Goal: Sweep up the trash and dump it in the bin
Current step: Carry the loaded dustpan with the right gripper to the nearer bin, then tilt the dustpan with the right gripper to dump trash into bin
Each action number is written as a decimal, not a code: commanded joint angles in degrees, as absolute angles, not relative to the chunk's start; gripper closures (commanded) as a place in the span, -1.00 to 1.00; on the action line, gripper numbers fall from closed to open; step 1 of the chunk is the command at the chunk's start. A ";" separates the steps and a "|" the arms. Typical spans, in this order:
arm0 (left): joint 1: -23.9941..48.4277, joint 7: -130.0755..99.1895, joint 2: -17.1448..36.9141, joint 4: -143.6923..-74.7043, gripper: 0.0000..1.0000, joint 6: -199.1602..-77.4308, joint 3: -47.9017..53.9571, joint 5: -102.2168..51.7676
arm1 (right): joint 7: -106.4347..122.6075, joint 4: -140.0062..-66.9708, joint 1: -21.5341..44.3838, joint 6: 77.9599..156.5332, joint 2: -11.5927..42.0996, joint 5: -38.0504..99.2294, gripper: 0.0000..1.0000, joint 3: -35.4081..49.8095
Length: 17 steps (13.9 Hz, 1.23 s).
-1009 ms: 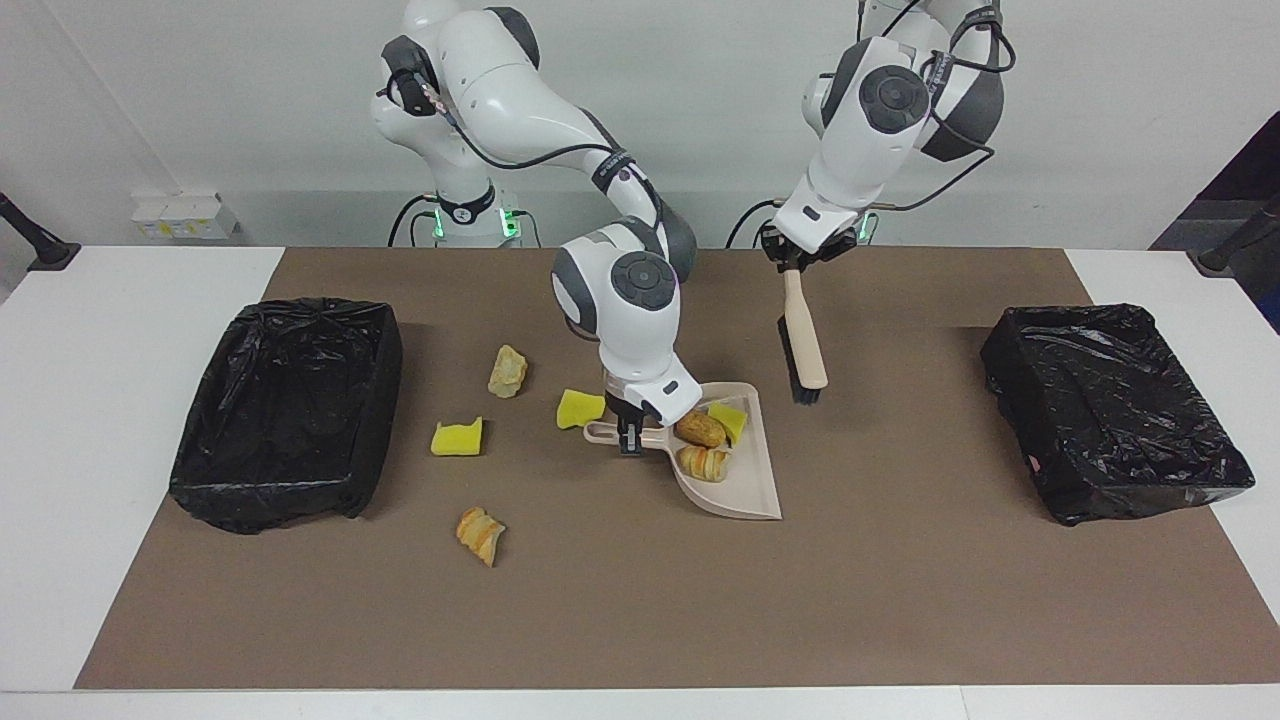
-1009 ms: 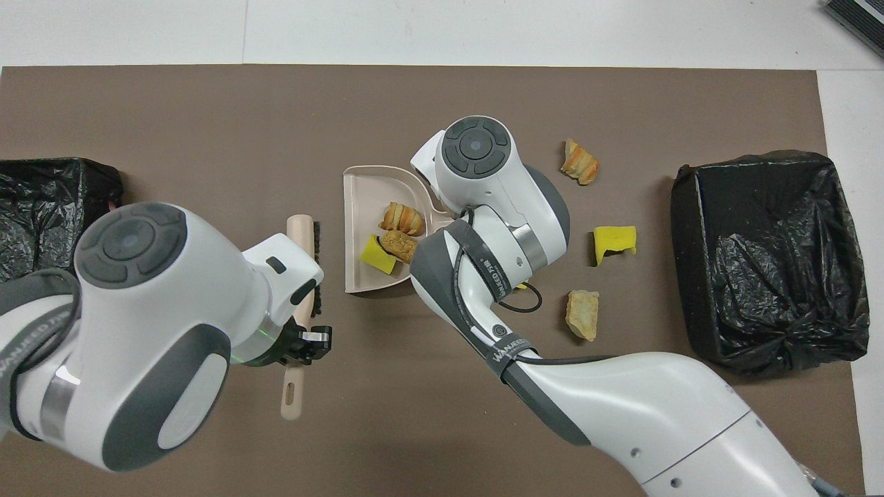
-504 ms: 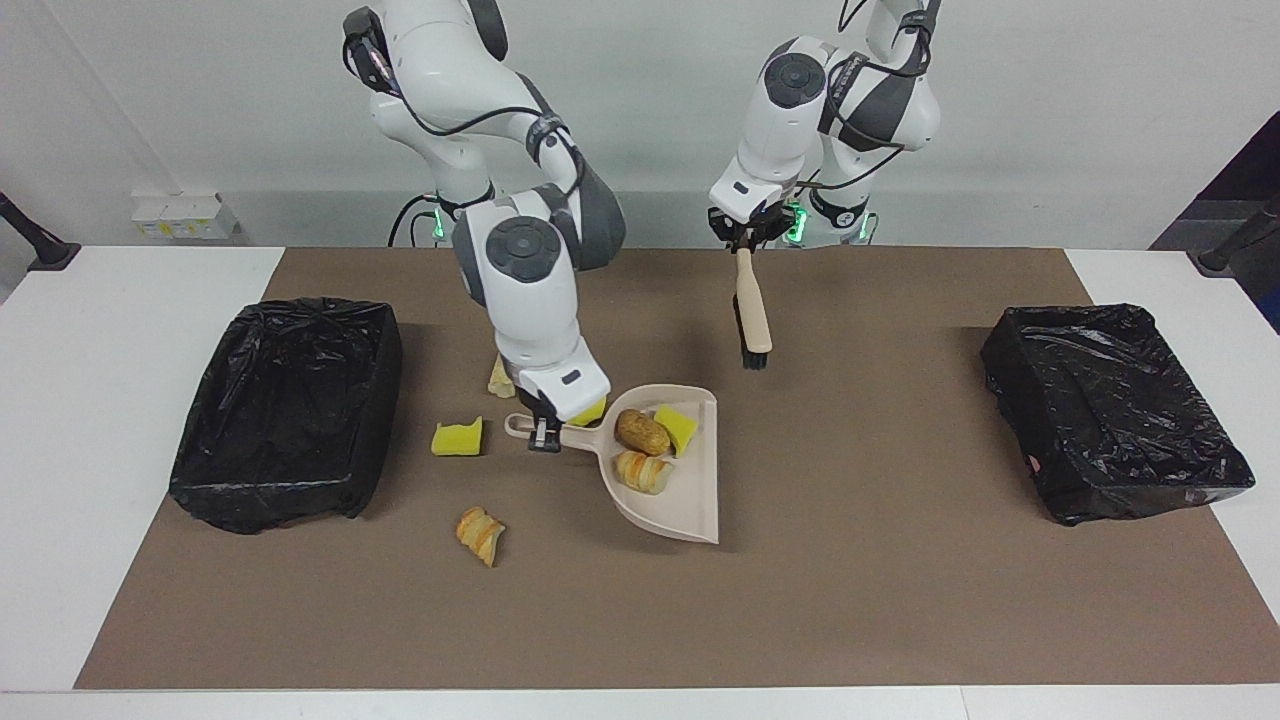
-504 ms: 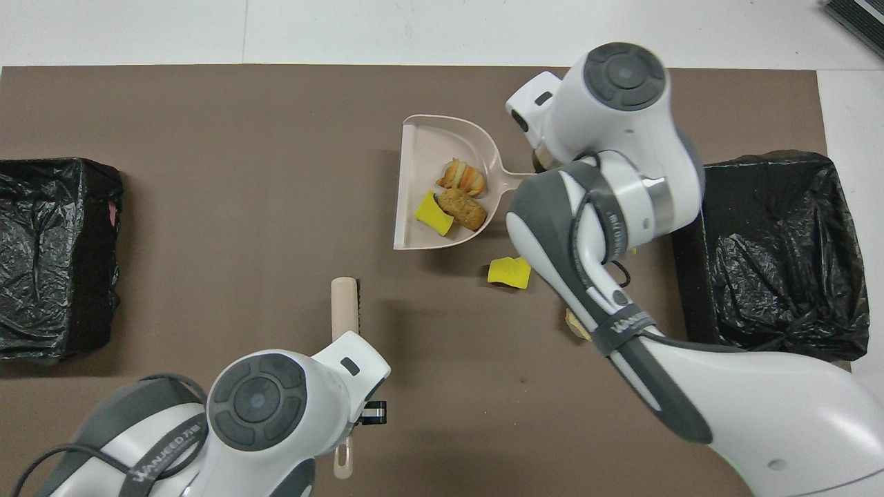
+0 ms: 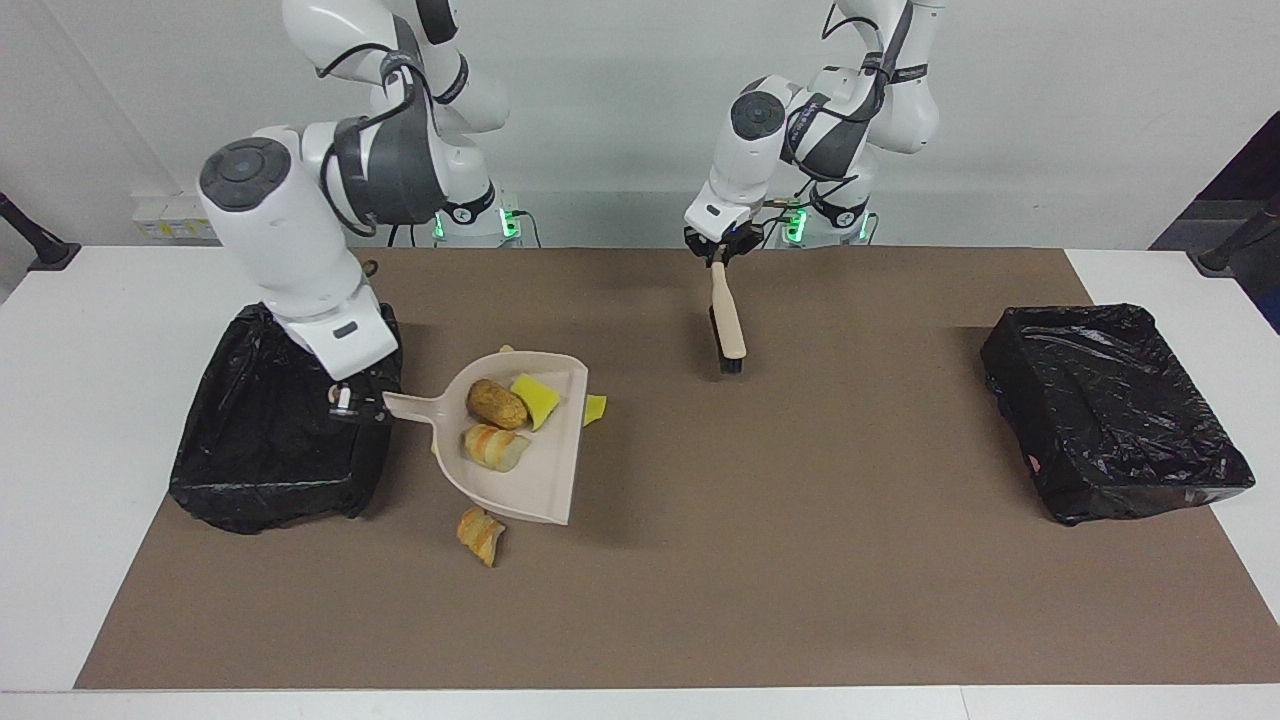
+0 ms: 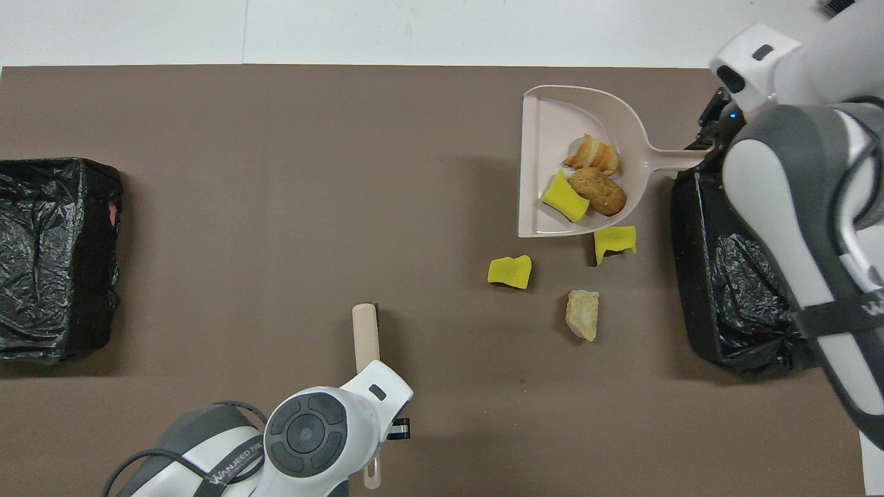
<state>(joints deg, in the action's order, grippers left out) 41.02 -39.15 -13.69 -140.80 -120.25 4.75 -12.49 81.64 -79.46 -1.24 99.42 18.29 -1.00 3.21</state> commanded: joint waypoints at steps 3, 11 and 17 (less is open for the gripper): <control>41.49 -35.78 -13.45 -142.56 1.00 -123.83 3.78 -13.45 | 96.21 -89.46 -12.98 99.93 10.12 0.53 1.00 4.04; 39.99 -35.68 -9.84 -140.89 1.00 -126.47 3.60 -13.54 | 115.84 -110.48 -26.88 118.02 -1.32 -7.70 1.00 3.43; 40.52 -38.41 -9.84 -140.89 1.00 -126.39 3.69 -13.54 | 104.45 -112.49 -25.93 122.43 -1.93 -28.17 1.00 3.69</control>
